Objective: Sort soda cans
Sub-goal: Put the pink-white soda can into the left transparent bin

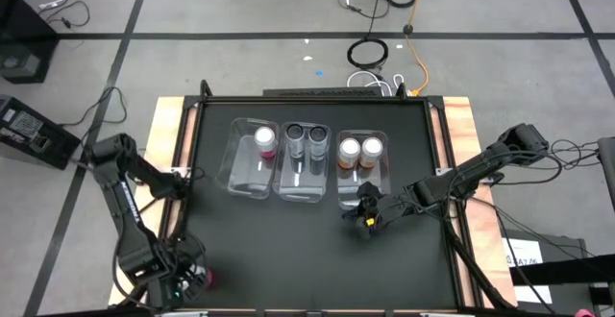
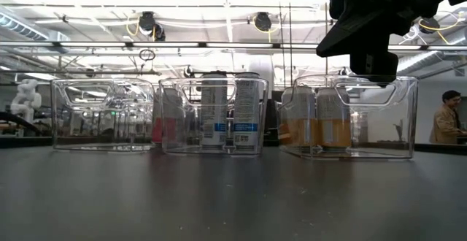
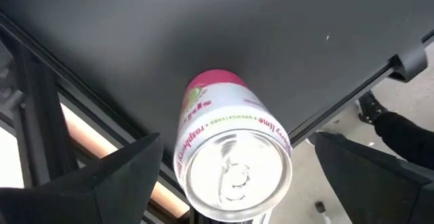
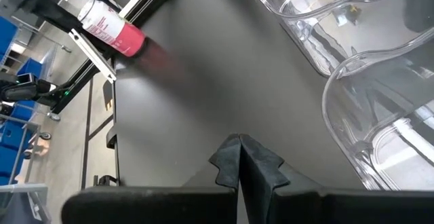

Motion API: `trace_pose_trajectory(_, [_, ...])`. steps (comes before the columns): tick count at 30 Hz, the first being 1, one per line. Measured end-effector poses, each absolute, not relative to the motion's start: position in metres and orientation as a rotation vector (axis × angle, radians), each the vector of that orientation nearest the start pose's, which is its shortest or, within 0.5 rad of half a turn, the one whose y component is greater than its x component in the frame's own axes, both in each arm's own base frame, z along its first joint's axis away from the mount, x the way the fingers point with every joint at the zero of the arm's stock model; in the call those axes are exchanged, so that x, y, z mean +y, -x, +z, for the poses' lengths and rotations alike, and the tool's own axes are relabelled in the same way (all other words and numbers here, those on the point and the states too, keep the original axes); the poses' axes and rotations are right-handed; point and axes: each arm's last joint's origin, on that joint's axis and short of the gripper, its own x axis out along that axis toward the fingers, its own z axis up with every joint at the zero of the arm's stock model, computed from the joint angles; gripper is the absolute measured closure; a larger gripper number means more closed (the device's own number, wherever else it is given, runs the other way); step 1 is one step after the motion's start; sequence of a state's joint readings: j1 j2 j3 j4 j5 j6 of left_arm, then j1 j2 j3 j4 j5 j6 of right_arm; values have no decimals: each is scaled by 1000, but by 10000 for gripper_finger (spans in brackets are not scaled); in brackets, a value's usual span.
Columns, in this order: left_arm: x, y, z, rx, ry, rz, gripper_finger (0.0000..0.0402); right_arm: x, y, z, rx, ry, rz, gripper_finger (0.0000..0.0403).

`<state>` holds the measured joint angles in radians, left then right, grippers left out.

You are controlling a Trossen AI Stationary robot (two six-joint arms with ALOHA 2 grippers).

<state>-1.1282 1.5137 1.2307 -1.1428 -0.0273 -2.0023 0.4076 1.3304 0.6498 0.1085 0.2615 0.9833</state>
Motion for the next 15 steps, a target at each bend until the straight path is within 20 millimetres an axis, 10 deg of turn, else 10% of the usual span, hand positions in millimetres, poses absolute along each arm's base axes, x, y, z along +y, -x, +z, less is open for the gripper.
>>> trace_pose_trajectory(15, [-267, -120, 232, 1517, 735, 586, 6, 99, -247, 201, 557, -770, -133, 403])
